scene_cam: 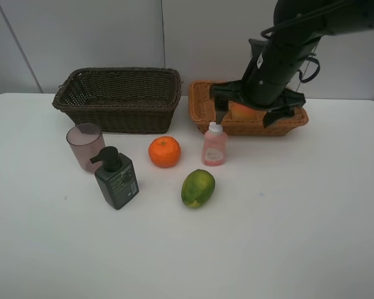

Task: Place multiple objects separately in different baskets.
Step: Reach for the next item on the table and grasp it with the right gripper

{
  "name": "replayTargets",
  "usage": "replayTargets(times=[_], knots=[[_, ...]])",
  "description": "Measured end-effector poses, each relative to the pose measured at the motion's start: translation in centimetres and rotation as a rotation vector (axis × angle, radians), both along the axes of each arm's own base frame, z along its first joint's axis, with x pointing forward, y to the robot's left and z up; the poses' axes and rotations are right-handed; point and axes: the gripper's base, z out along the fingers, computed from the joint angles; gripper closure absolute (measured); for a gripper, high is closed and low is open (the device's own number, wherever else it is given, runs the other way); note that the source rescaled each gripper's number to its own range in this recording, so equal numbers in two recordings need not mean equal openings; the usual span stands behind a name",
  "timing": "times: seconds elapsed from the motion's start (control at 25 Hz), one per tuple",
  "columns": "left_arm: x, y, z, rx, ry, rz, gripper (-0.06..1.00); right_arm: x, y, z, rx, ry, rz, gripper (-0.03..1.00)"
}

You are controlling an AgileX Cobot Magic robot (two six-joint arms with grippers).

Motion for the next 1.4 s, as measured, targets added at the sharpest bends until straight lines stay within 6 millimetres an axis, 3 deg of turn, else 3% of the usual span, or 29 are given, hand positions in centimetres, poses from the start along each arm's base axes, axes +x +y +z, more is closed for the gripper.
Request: replayTargets(times=[0.24, 0.44, 0.68, 1.08, 1.4], knots=[[0.0, 0.0, 0.0, 0.0, 0.0, 0.0, -0.06, -4.3, 3.3, 1.2, 0.037, -0.001, 0.048, -0.03], [0.0, 0.0, 0.0, 0.0, 0.0, 0.0, -0.06, -6.4, 5.2, 0.3, 0.049, 0.021, 0.012, -0.03], [0.0, 0.0, 0.0, 0.0, 0.0, 0.0, -0.06, -7.1, 6.0, -1.5, 0.05, -0.015, -0.113, -0.03], [0.0, 0.0, 0.0, 0.0, 0.0, 0.0, -0.06, -7.5, 7.9, -5.4, 0.065, 0.001, -0.108, -0.03], [0.0, 0.0, 0.0, 0.0, 0.0, 0.0, -0.06, -7.3, 8.2, -8.1, 0.038, 0.042, -0.145, -0.03]])
